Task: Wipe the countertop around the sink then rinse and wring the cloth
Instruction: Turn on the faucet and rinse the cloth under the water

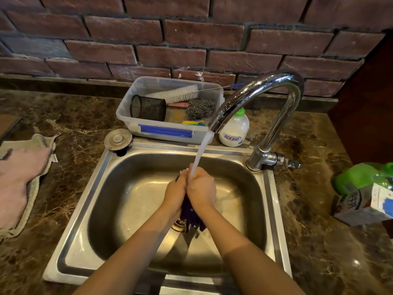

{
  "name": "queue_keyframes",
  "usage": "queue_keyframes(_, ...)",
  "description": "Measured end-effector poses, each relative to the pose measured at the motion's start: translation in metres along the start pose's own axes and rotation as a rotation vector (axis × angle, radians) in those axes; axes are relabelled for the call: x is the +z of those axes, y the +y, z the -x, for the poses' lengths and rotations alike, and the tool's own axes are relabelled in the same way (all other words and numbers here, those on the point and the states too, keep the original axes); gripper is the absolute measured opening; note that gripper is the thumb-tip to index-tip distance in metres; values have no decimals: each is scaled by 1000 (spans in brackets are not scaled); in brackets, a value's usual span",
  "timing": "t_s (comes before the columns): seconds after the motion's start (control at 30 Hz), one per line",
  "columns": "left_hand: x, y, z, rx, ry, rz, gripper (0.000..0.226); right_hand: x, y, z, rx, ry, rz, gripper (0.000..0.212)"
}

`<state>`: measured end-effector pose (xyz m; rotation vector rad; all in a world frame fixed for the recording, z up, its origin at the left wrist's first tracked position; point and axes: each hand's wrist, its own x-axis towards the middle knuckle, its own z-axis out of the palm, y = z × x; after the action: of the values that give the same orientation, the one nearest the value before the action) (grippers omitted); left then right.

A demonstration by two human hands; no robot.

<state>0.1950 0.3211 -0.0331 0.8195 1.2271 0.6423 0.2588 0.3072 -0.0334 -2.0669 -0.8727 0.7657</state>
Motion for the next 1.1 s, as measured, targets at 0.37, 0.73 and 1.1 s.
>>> queue_keyframes(0.37,-16,-4,-10,-149,20,162,54,4,7,37,-286,-278,174,26)
queue_keyframes(0.73,-15,-8,-12,-165,-135,392,24,-27,42,-13,366,-448,-295,57)
queue_keyframes(1.1,-21,-6,-21,-245,-46,156,31,-34,34,-7,47,-420,-396,14)
